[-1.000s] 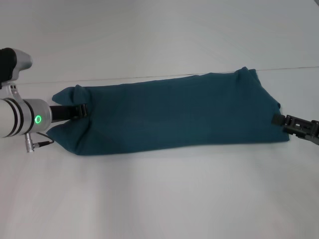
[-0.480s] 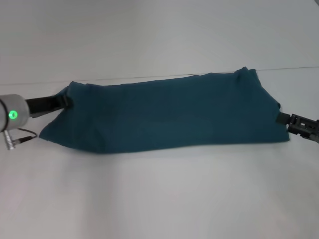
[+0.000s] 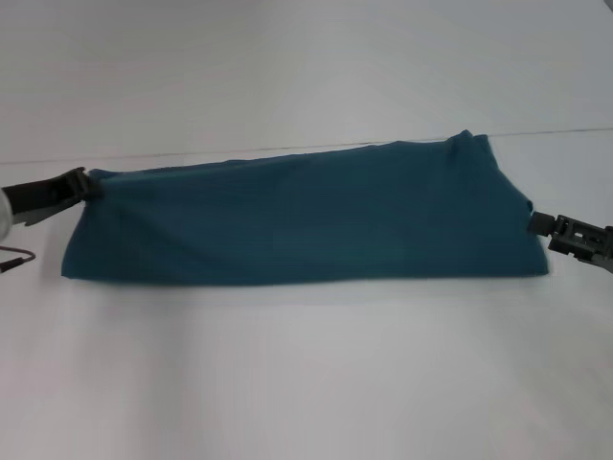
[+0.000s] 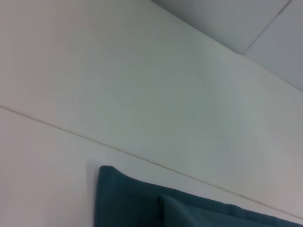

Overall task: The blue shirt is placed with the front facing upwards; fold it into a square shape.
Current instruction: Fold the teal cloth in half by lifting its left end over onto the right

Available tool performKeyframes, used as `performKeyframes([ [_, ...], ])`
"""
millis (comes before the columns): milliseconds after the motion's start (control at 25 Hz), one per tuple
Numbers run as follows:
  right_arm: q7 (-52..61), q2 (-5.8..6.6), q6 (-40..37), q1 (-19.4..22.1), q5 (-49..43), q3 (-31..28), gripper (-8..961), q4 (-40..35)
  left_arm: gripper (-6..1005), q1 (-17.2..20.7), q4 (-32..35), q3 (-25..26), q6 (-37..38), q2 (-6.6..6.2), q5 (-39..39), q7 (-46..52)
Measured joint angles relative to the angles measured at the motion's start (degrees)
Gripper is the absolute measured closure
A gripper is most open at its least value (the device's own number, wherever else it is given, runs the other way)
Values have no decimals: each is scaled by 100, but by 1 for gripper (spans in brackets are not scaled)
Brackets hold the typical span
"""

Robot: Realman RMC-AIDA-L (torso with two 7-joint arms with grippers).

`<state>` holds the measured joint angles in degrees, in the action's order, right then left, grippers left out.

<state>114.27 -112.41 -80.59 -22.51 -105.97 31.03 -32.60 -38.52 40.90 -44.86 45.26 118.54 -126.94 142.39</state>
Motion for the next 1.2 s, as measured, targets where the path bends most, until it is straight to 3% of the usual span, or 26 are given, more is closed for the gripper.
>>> performKeyframes([
  [720,52,-4,57,-35,7,0,3,0,996,79,-222,904,-299,-201,-671,24],
  [1040,68,2,74,-64,7,0,3,0,997,120,-189,1153,-369,-233,-1237,303],
  [1200,70,9,81,-68,6,0,3,0,996,131,9,1126,1,-213,-1164,242],
])
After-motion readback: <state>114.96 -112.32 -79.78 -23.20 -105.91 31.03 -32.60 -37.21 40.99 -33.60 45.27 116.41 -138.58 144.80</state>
